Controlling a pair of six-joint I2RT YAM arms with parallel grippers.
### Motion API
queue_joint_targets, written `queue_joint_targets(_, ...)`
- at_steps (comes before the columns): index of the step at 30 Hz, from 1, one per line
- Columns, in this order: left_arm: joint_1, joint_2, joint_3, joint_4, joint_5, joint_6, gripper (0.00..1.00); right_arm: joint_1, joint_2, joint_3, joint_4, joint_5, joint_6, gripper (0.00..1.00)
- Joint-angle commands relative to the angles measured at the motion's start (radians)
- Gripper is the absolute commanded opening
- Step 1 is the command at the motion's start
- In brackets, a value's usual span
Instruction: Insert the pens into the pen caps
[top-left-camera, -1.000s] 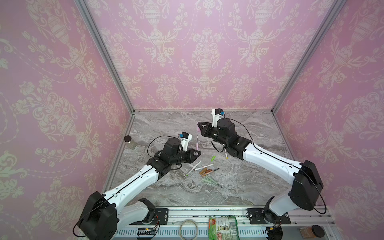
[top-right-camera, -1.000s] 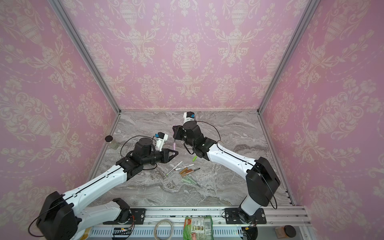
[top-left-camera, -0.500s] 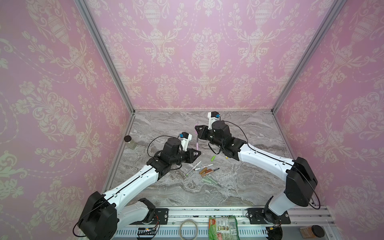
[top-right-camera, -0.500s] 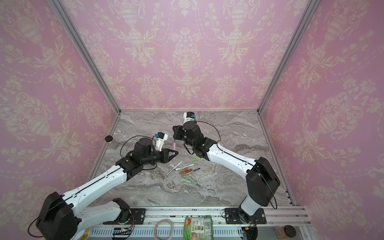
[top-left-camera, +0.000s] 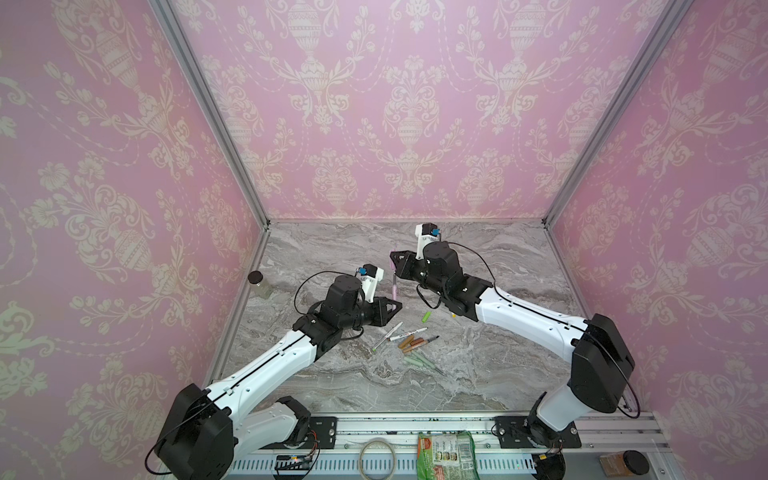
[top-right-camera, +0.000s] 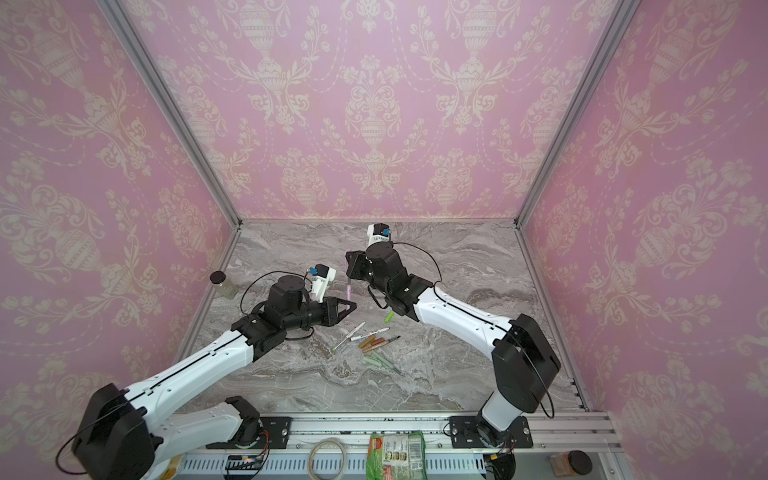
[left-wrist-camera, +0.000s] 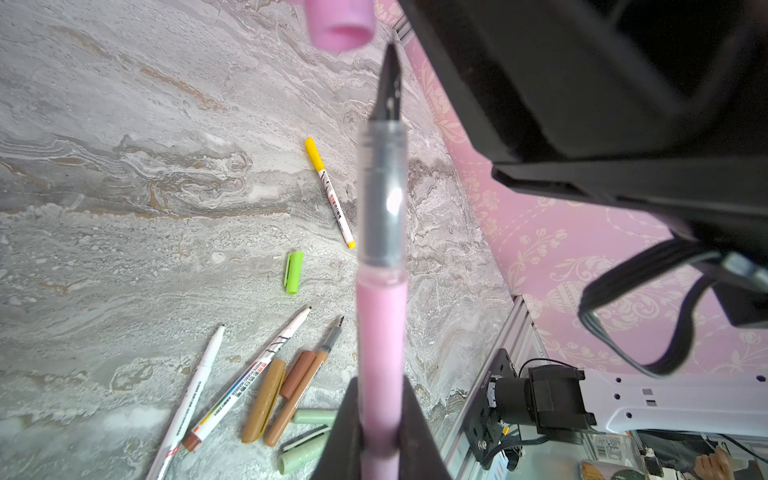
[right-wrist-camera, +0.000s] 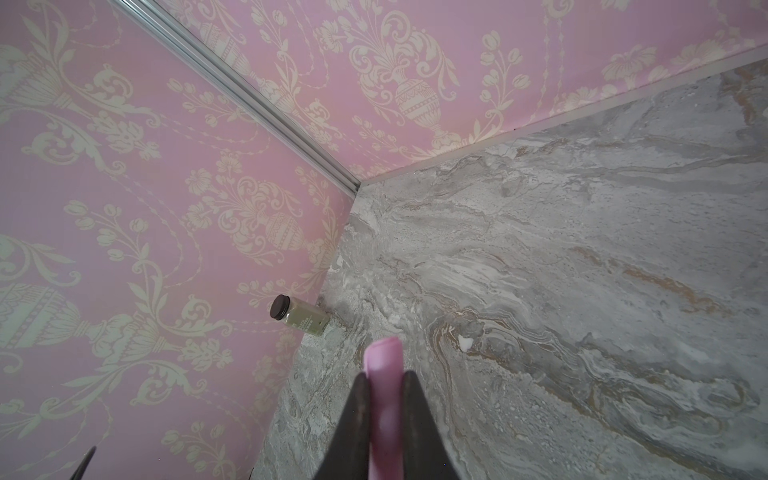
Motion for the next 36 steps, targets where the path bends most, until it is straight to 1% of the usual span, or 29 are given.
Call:
queue_joint_targets(1, -0.01, -0.016, -0.02, 0.001, 0.012, 0.001, 0.0, 0.001, -0.034, 0.006, -0.005, 0.025, -0.012, 0.0)
queue_joint_targets(10, -0.01, -0.014, -0.026, 0.004, 0.007, 0.005, 0.0, 0.0, -0.037, 0.018, -0.015, 0.013, -0.007, 0.0)
queue_joint_targets(18, -0.01, -0.023, -0.018, -0.001, 0.001, 0.006, 0.0, 0.004, -0.046, -0.029, -0.002, 0.014, 0.002, 0.0)
queue_joint_targets(28, -0.01, -0.024, -0.02, -0.001, -0.007, 0.004, 0.0, 0.014, -0.048, -0.048, 0.008, 0.015, 0.009, 0.0)
queue_joint_targets(36, -0.009, -0.021, -0.014, 0.019, -0.041, -0.005, 0.0, 0.033, -0.058, -0.048, 0.015, 0.018, 0.031, 0.0)
